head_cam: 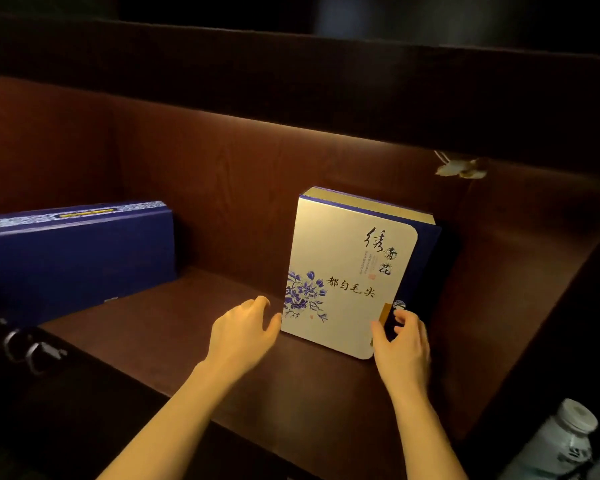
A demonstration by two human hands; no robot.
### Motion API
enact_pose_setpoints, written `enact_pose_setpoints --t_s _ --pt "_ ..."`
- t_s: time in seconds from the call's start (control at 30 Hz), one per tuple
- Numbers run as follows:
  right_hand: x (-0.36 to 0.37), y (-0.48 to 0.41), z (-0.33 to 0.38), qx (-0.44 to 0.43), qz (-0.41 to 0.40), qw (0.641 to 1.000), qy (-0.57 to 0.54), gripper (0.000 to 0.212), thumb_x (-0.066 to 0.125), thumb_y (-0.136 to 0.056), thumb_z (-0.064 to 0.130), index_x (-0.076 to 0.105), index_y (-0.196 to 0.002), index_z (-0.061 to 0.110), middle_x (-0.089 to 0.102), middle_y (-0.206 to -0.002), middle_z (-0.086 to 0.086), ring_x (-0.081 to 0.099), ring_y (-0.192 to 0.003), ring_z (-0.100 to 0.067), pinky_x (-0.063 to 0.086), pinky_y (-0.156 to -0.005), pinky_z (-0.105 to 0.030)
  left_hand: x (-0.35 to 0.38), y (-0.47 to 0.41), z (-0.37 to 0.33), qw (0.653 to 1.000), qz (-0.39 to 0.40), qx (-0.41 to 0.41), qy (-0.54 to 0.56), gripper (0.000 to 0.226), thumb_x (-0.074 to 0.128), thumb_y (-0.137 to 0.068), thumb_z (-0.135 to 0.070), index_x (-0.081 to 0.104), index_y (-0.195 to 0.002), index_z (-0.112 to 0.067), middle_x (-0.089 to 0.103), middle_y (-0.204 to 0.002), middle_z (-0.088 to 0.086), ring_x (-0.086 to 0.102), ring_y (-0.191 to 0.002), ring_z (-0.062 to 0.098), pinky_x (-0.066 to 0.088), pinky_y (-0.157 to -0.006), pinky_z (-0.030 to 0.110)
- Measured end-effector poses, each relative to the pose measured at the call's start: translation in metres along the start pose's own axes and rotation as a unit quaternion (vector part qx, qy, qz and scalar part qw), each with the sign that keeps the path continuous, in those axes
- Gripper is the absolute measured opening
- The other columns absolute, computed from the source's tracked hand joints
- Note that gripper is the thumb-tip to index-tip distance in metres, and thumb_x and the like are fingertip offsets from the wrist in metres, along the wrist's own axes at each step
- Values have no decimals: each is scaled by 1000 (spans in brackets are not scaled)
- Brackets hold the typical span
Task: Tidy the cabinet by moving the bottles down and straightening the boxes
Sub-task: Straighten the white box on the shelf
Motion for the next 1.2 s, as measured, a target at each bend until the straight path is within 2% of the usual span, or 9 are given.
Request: enact_pose_setpoints --t_s 0.1,0.2,0.3,0.37,0.53,0.73,0.83,1.0,1.2 --pt "7 -22 -9 29 -48 997 -49 65 73 -89 31 43 -143 12 50 -141 -14 54 -126 -29 48 -91 -37 27 -31 1 998 10 -26 56 47 47 -92 -56 53 -126 -25 66 -106 -6 64 -91 19 51 -74 34" --pt "17 -35 -17 67 -67 992 -80 80 75 -87 27 31 -152 10 42 -149 -18 48 -134 -34 47 -95 -39 55 -54 2 992 36 -45 110 59 50 -92 -55 41 -141 -21 60 -127 1 62 -105 23 49 -79 37" --pt "29 -44 -22 103 -60 988 -98 86 74 -88 24 23 -156 13 35 -157 -16 40 -141 -34 41 -106 -43 77 -70 3 978 69 -75 182 73 53 -92 -53 29 -150 -17 49 -145 8 53 -125 27 45 -97 43" --pt "38 -48 -25 120 -47 985 -114 87 74 -88 22 21 -157 14 36 -157 -15 42 -139 -34 41 -106 -42 89 -80 3 963 92 -89 236 77 56 -92 -52 25 -152 -15 44 -150 9 49 -131 28 42 -104 46" --pt "52 -58 -34 147 -39 980 -127 89 73 -88 28 19 -157 13 39 -155 -15 44 -137 -34 40 -106 -40 111 -98 5 907 130 -143 375 80 61 -90 -52 25 -153 -19 45 -149 7 48 -131 26 40 -108 45" --pt "60 -67 -45 167 -39 979 -115 87 69 -89 43 22 -156 12 44 -151 -14 46 -135 -33 41 -105 -39 124 -113 1 893 157 -111 408 56 57 -91 -54 44 -140 -31 60 -123 -11 57 -116 15 44 -94 32" --pt "60 -70 -47 160 -49 981 -101 81 65 -91 49 29 -153 12 50 -145 -14 52 -129 -31 44 -95 -36 127 -116 3 894 152 -106 407 56 51 -91 -59 45 -140 -33 60 -124 -13 57 -115 13 41 -90 29" --pt "56 -71 -43 159 -75 982 -71 76 58 -95 52 31 -152 10 50 -145 -15 51 -130 -33 41 -86 -30 121 -117 5 908 129 -107 385 59 42 -93 -64 50 -140 -28 61 -134 -4 54 -124 22 42 -104 48" --pt "50 -61 -41 155 -91 983 -49 75 57 -94 55 35 -150 10 53 -144 -17 53 -129 -34 40 -87 -31 107 -117 1 927 99 -107 344 52 35 -96 -65 63 -124 -30 67 -108 -8 58 -100 19 40 -84 39"
Point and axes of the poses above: each hand's wrist, its own y-axis away from the middle knuckle, its own x-axis out of the palm, z = x × y, the point moved 6 cm from there along -y, towards the middle knuckle
